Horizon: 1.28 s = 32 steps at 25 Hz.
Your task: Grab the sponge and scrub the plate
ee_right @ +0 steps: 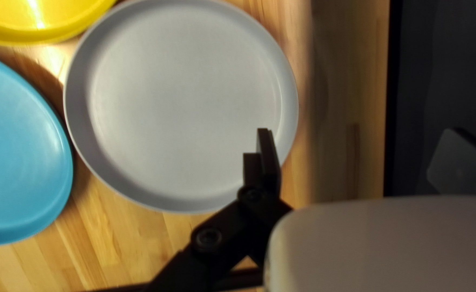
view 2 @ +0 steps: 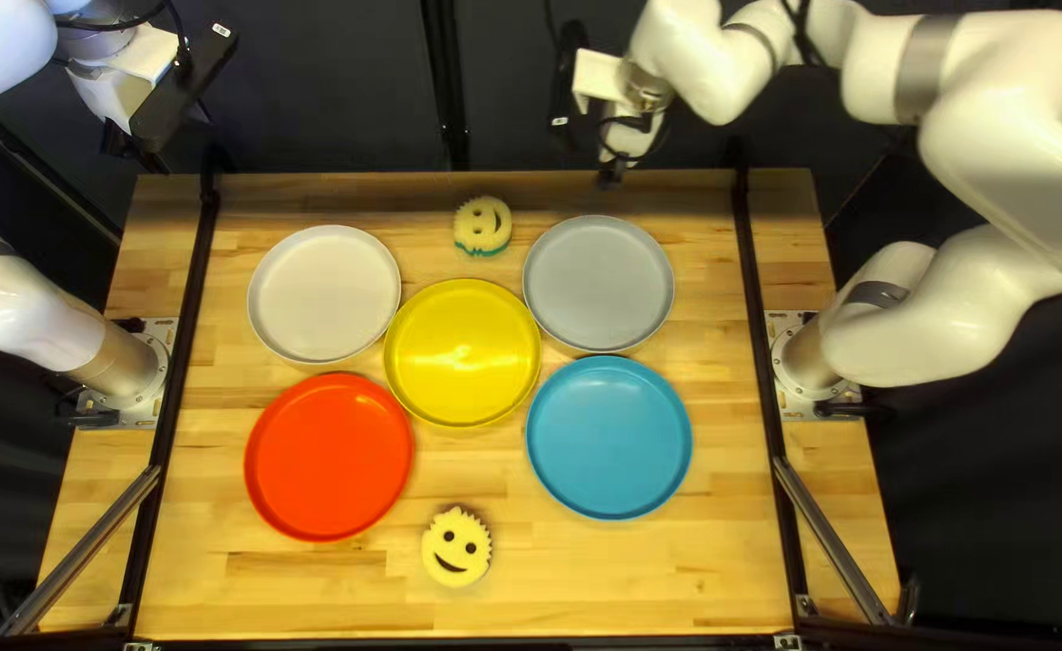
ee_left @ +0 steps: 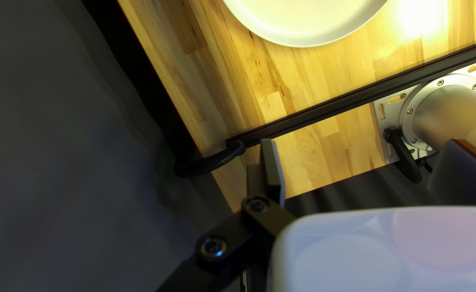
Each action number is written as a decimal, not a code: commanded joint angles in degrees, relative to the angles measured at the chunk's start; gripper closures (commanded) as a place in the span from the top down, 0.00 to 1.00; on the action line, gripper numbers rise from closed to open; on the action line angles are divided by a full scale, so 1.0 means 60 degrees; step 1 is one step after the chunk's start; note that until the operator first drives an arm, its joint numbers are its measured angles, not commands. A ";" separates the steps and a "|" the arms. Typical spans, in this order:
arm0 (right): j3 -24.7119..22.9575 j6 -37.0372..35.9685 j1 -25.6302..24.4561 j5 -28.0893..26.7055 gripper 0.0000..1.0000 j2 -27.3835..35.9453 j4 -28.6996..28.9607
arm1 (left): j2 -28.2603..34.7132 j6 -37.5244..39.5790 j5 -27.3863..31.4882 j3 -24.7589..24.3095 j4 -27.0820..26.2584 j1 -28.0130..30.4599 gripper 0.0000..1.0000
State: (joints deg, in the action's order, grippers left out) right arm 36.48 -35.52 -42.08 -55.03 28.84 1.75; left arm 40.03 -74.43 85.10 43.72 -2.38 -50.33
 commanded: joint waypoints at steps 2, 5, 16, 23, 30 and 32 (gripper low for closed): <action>0.0092 -0.1025 -0.0965 -0.0933 1.00 0.0817 -0.0129 | 0.0000 0.0000 0.0000 0.0000 0.0000 0.0000 1.00; 0.0331 -0.1461 -0.1307 -0.1477 1.00 0.1150 -0.0286 | 0.0000 0.0000 0.0000 0.0000 0.0000 0.0000 1.00; 0.0795 -0.1831 -0.1541 -0.2433 1.00 0.1588 -0.0423 | 0.0000 0.0000 0.0000 0.0000 0.0000 0.0000 1.00; 0.0795 -0.1831 -0.1541 -0.2433 1.00 0.1588 -0.0423 | 0.0000 0.0000 0.0000 0.0000 0.0000 0.0000 1.00; 0.0795 -0.1831 -0.1541 -0.2433 1.00 0.1588 -0.0423 | -0.1137 0.1458 -0.1072 0.0377 -0.0373 0.1732 1.00; 0.0795 -0.1831 -0.1541 -0.2433 1.00 0.1588 -0.0423 | -0.1461 0.2080 -0.1331 0.0577 -0.0524 0.2515 1.00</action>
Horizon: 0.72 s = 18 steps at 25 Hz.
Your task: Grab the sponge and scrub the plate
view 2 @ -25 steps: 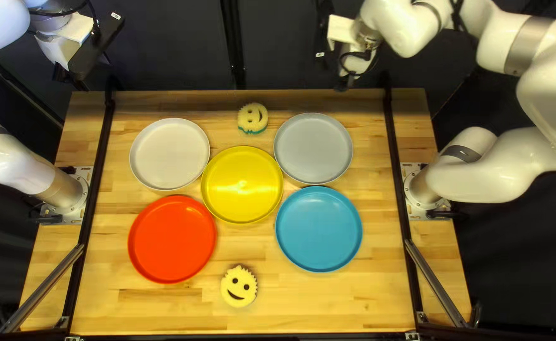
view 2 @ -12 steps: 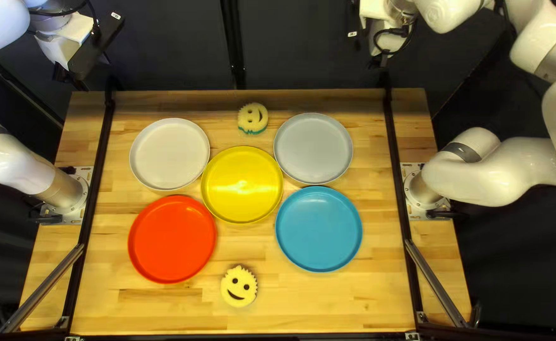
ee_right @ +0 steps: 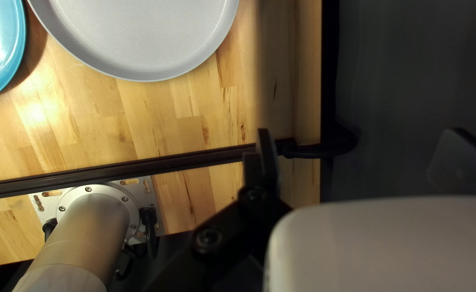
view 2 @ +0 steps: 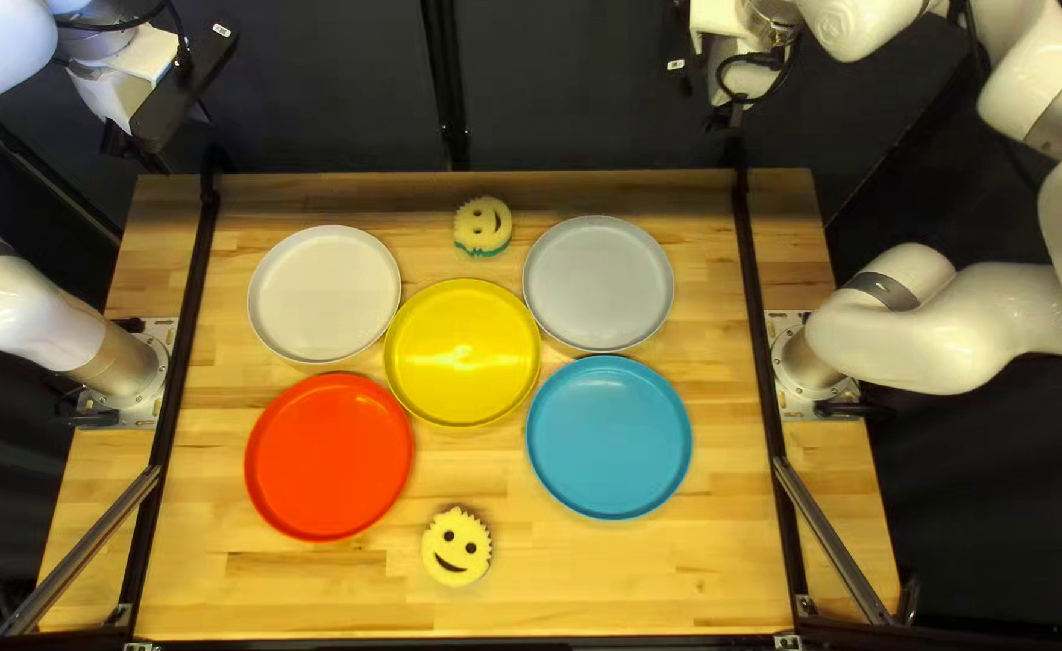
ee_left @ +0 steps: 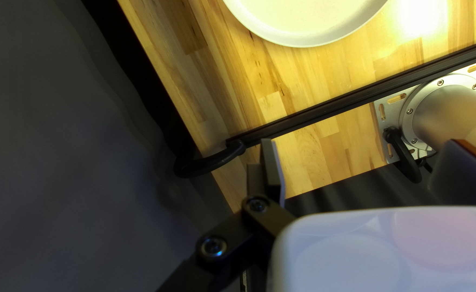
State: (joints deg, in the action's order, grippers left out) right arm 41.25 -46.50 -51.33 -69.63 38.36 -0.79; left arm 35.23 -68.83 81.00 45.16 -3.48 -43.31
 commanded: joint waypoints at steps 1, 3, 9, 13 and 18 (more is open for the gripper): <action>0.0000 0.0000 0.0000 0.0000 1.00 0.0000 0.0000 | -0.0759 0.1478 -0.0733 0.0439 -0.0393 0.1754 1.00; 0.0000 0.0000 0.0000 0.0000 1.00 0.0000 0.0000 | -0.0802 0.2105 -0.0888 0.0556 -0.0515 0.2552 1.00; 0.0000 0.0000 0.0000 0.0000 1.00 0.0000 0.0000 | -0.0787 0.3671 -0.1970 0.0279 -0.0897 0.4961 1.00; 0.0000 0.0000 0.0000 0.0000 1.00 0.0000 0.0000 | -0.1723 0.4659 -0.3683 0.0079 -0.1129 0.6914 1.00; 0.0000 0.0000 0.0000 0.0000 1.00 0.0000 0.0000 | -0.2240 0.4819 -0.4298 0.0132 -0.1134 0.7594 1.00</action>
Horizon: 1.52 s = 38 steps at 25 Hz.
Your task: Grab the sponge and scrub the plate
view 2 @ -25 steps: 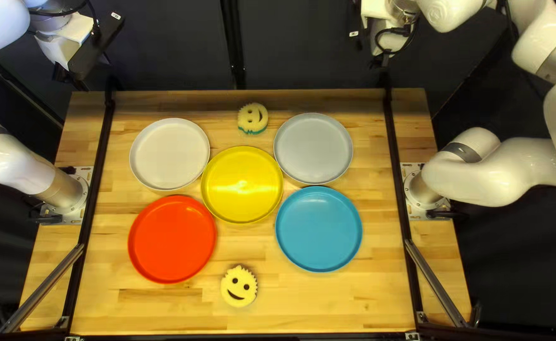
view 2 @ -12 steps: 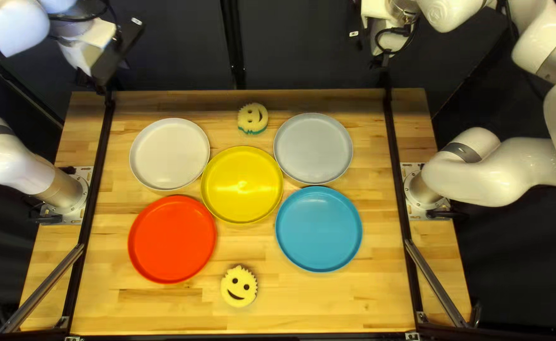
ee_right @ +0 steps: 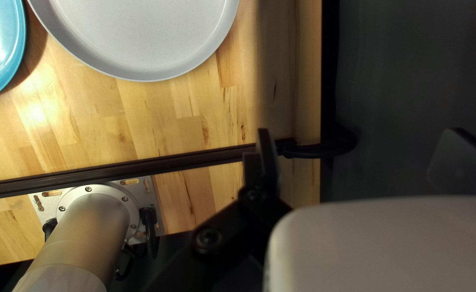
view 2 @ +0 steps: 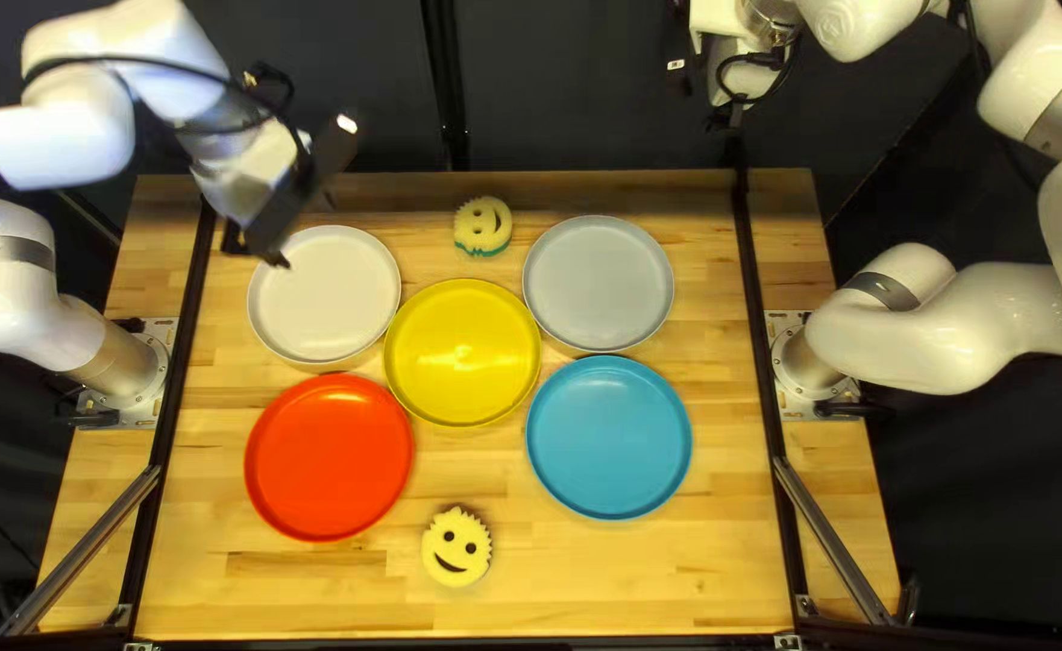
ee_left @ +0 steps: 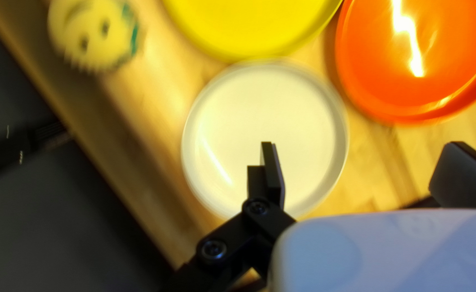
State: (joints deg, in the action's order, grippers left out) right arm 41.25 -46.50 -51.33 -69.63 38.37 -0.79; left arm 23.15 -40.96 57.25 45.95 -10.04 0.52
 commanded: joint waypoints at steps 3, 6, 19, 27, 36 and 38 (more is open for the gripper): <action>0.0000 0.0000 0.0000 0.0000 1.00 0.0000 0.0000 | -0.0225 0.0174 -0.0340 0.0000 -0.0042 0.0289 1.00; 0.0000 0.0000 0.0000 0.0000 1.00 0.0000 0.0000 | -0.0225 0.0174 -0.0340 0.0000 -0.0042 0.0289 1.00; 0.0000 0.0000 0.0000 0.0000 1.00 0.0000 0.0000 | -0.2973 0.1399 -0.2979 0.0839 0.0607 0.2474 1.00; 0.0000 0.0000 0.0000 0.0000 1.00 0.0000 0.0000 | -0.4285 0.2277 -0.4257 0.1246 0.1484 0.3629 1.00; 0.0000 0.0000 0.0000 0.0000 1.00 0.0000 0.0000 | -0.4244 0.2293 -0.4284 0.1183 0.1472 0.3630 1.00; 0.0000 0.0000 0.0000 0.0000 1.00 0.0000 0.0000 | -0.4335 0.2970 -0.3935 0.1407 0.2019 0.3771 1.00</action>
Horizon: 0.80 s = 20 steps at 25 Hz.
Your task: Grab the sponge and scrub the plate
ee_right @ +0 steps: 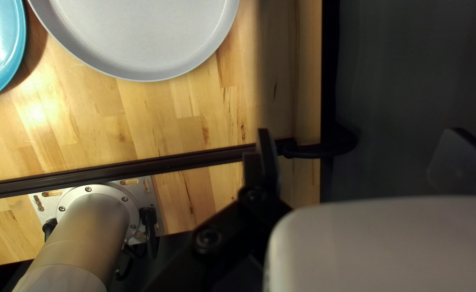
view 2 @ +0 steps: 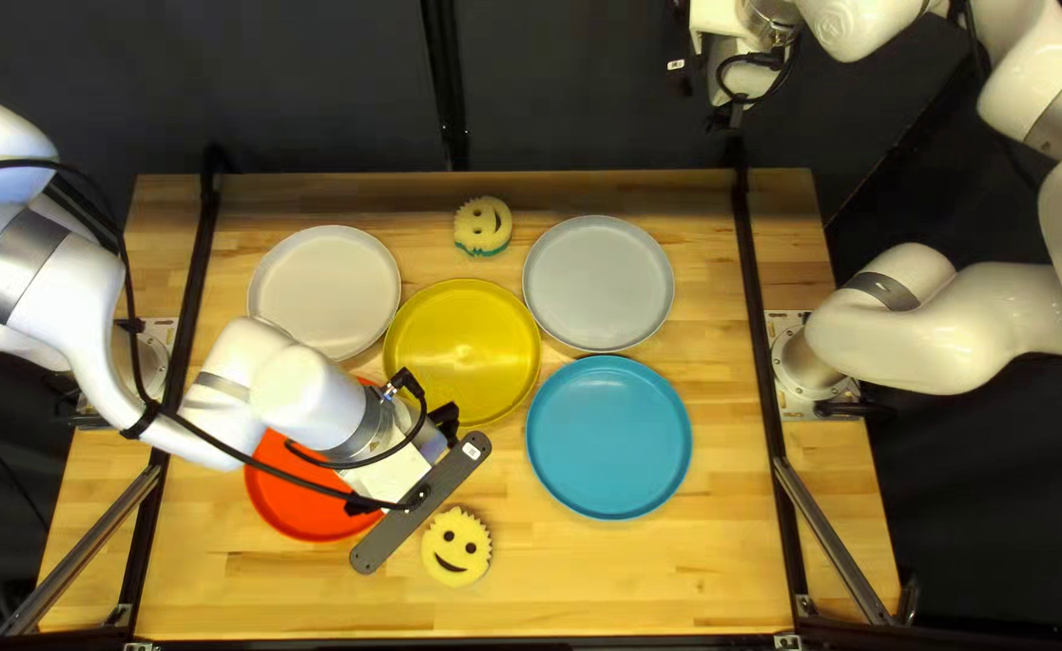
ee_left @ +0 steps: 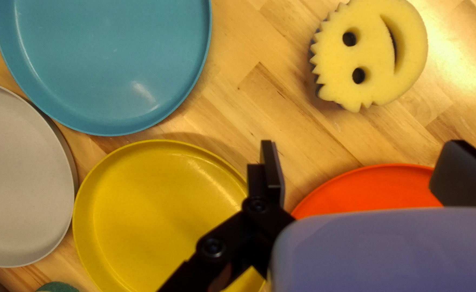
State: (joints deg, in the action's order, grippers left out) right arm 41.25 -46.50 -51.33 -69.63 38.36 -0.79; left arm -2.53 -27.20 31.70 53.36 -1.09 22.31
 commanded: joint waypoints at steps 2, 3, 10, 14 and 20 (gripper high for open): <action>0.0000 0.0000 0.0000 0.0000 1.00 0.0000 0.0000 | -0.0404 0.1457 0.0556 0.0517 0.1156 0.0434 1.00; 0.0000 0.0000 0.0000 0.0000 1.00 0.0000 0.0000 | -0.0622 0.1794 0.0635 0.0712 0.1434 0.0588 1.00; 0.0000 0.0000 0.0000 0.0000 1.00 0.0000 0.0000 | -0.1652 0.3303 0.1053 0.1660 0.2755 0.1531 1.00; 0.0000 0.0000 0.0000 0.0000 1.00 0.0000 0.0000 | -0.2340 0.4221 0.0861 0.1919 0.3405 0.1915 1.00; 0.0000 0.0000 0.0000 0.0000 1.00 0.0000 0.0000 | -0.3240 0.5723 0.0151 0.1935 0.4656 0.2300 1.00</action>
State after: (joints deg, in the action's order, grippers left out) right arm 41.25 -46.50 -51.33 -69.63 38.36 -0.79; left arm -20.36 3.16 34.60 65.49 23.35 34.96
